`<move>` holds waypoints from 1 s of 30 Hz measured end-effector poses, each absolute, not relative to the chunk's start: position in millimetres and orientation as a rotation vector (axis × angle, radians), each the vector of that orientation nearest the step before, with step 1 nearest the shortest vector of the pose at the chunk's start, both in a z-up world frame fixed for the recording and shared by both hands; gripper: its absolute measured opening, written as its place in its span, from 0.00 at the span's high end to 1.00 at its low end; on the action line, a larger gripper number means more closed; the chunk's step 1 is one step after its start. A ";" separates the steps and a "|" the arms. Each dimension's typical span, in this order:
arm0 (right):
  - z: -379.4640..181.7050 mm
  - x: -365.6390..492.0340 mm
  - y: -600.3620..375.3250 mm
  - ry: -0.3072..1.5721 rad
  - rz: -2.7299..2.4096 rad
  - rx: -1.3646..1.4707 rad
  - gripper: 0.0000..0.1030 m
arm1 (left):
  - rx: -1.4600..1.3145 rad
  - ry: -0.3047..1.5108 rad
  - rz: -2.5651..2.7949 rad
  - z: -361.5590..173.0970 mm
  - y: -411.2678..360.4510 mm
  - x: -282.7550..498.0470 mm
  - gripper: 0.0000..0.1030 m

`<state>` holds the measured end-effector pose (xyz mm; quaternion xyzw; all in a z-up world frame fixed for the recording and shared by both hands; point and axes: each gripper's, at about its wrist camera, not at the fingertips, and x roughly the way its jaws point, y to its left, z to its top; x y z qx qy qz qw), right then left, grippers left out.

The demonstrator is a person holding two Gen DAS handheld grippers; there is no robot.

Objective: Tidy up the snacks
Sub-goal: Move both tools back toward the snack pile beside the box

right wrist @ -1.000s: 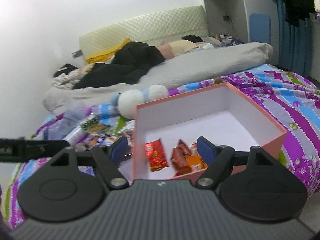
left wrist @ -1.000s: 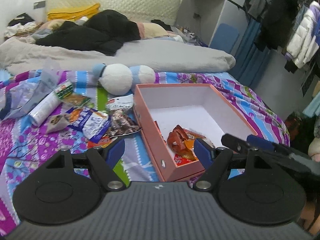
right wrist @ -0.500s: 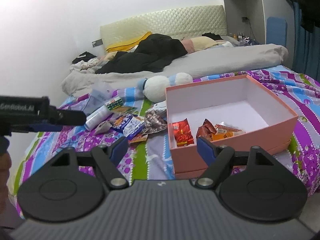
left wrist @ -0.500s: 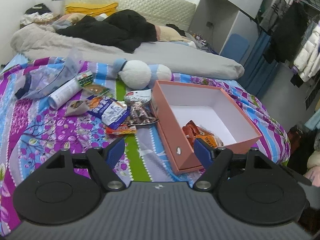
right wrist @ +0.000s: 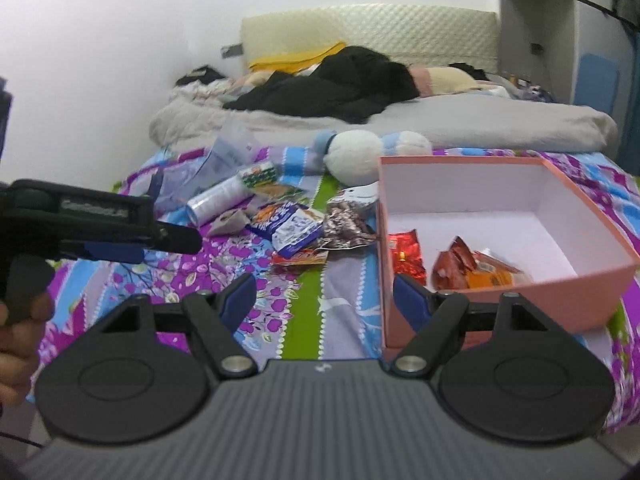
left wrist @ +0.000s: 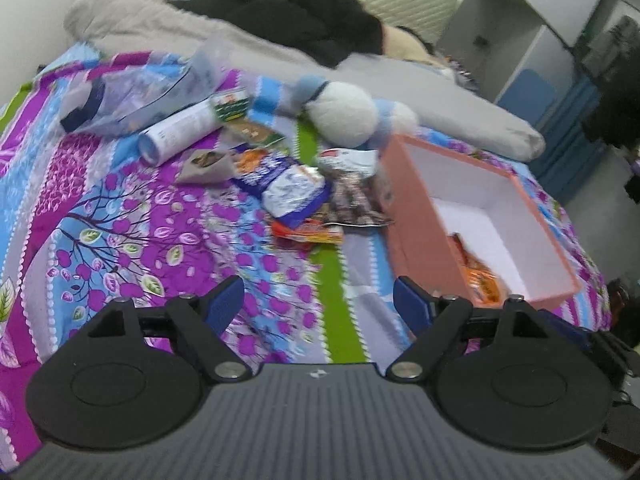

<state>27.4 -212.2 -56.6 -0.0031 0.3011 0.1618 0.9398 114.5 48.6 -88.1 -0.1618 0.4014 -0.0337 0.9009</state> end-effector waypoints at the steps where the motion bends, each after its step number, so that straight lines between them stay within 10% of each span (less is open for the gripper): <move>1: -58.8 32.5 -207.3 0.620 0.338 -0.013 0.25 | -0.339 0.837 -0.058 -94.5 54.3 123.2 0.18; 30: -203.8 229.7 -115.9 0.879 0.232 0.087 0.31 | -0.099 0.878 -0.008 -231.7 146.6 366.9 0.15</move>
